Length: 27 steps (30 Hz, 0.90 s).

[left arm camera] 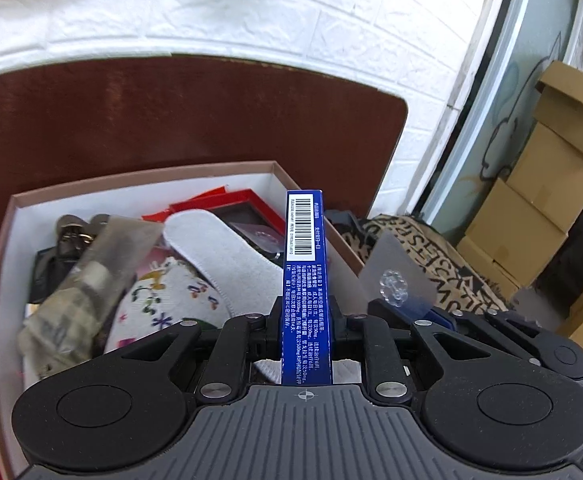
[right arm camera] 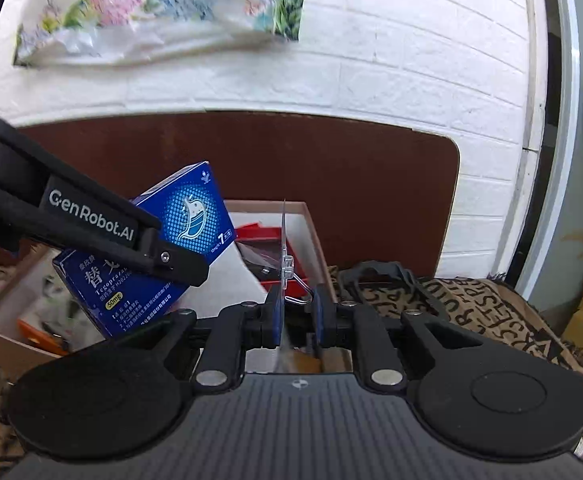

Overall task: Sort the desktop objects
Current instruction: 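Carry the blue box and hook packet to the cardboard box with both grippers, then release the blue box and hook packet into the cardboard box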

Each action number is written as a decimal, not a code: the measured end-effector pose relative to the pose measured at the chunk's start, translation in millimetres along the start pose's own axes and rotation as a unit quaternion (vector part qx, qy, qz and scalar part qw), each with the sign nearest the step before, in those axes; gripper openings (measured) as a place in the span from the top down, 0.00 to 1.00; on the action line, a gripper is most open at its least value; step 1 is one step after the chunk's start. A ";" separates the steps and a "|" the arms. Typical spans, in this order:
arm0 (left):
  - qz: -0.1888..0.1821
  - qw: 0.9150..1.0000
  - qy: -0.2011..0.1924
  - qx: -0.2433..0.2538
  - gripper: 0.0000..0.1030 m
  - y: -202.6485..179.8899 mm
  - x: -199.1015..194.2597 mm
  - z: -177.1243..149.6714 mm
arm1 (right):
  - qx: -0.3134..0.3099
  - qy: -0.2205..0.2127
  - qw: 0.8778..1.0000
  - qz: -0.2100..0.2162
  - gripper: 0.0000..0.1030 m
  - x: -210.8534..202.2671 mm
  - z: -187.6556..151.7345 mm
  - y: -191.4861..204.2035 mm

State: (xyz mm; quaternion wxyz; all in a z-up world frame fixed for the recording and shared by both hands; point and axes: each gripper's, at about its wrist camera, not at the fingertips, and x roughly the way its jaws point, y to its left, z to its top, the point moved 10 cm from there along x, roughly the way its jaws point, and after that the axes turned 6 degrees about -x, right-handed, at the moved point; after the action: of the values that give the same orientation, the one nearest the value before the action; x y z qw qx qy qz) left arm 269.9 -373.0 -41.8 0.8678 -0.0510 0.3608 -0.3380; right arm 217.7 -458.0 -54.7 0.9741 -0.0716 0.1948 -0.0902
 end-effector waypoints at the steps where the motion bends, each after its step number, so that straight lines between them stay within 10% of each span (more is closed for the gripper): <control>1: 0.001 1.000 0.003 0.000 0.84 1.6 4.5 -0.9 | -0.004 0.003 1.000 0.000 0.83 4.1 -1.3 0.8; 4: 0.003 1.000 0.012 0.001 0.83 6.2 13.5 -3.3 | -0.013 0.010 1.000 0.003 0.82 14.7 -5.5 3.9; 9: 0.000 1.000 -0.003 0.016 0.24 3.5 9.3 -3.6 | -0.029 0.008 1.000 -0.001 0.81 19.8 -10.9 8.7; 11: 0.005 1.000 -0.025 0.015 0.05 2.6 0.0 -1.4 | -0.039 0.003 0.999 -0.004 0.58 17.1 -11.5 12.0; 16: 0.007 0.998 -0.055 0.010 0.00 2.1 -21.3 0.1 | -0.070 -0.031 0.996 -0.034 0.10 1.4 -9.6 20.7; 27: 0.018 0.997 -0.069 0.005 0.00 11.5 -51.4 -14.2 | -0.086 -0.048 0.995 -0.024 0.03 -25.1 -7.2 43.2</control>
State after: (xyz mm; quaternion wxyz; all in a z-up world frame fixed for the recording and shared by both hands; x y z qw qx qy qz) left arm 240.5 -330.0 -25.6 0.8967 -0.0631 0.2990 -0.3203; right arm 198.4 -411.6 -59.6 0.9699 -0.1642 0.1535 -0.0934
